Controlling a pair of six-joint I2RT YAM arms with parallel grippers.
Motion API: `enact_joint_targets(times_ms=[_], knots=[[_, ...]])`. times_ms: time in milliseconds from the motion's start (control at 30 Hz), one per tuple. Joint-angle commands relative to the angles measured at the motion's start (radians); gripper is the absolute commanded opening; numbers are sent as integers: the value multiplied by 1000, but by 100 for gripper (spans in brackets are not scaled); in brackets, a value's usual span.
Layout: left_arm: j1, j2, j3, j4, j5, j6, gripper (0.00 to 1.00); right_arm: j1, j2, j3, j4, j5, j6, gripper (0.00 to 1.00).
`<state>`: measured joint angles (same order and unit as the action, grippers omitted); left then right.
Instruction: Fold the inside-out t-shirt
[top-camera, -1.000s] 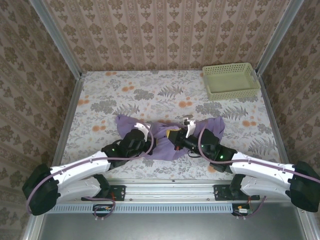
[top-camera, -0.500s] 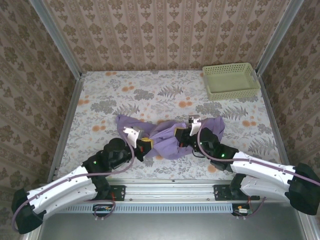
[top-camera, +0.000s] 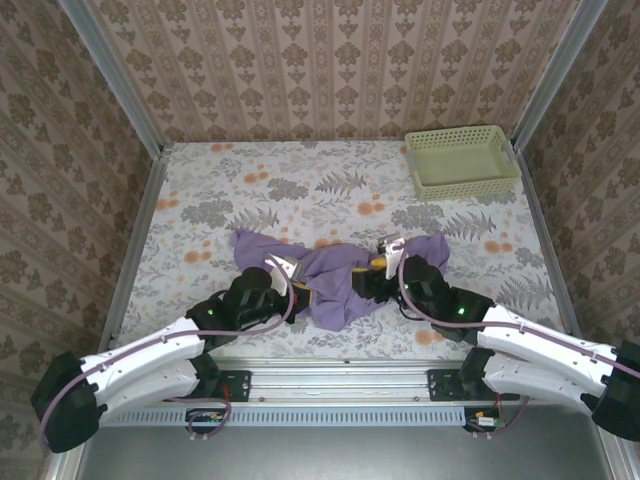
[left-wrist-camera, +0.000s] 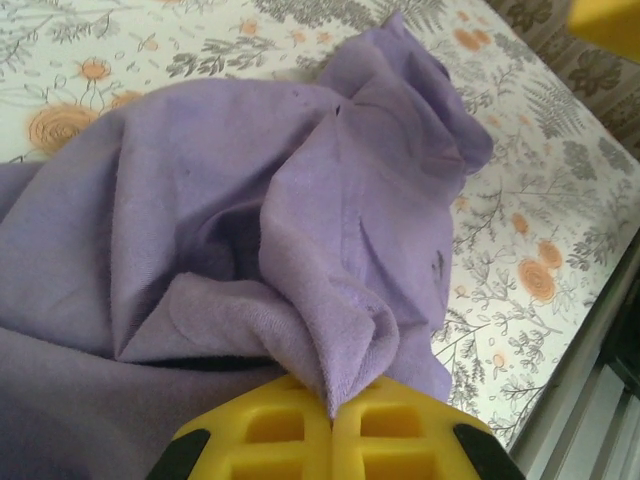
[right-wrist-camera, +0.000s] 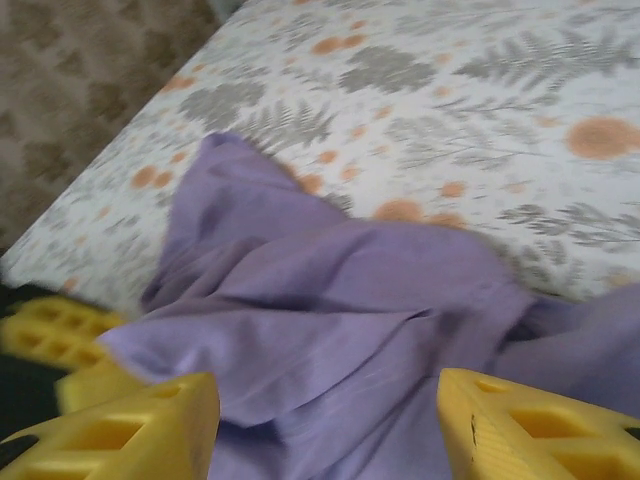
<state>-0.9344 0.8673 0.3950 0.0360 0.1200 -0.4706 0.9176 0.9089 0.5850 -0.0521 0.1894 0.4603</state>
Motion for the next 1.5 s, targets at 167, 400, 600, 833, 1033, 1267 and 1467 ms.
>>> enact_joint_targets(times_ms=[167, 400, 600, 833, 1033, 1267, 1467], knots=[[14, 4, 41, 40, 46, -3, 0, 81, 267, 39, 176, -141, -109, 54], [22, -32, 35, 9, 52, 0, 0, 92, 407, 124, 178, -118, -146, 40], [29, -37, 27, 1, 55, 0, 0, 92, 423, 137, 184, -120, -148, 16], [40, -50, 31, -58, -13, 15, 8, 93, 324, 151, 81, -80, -142, 0], [43, 2, 84, -239, -233, 19, 21, 89, 215, 203, -52, -81, -95, 0], [-17, 7, 113, -293, -322, 9, 22, 80, 258, 309, -100, -164, -33, 0], [-172, -175, 85, -267, -449, -13, 27, 28, 389, 431, -188, -173, 33, 0]])
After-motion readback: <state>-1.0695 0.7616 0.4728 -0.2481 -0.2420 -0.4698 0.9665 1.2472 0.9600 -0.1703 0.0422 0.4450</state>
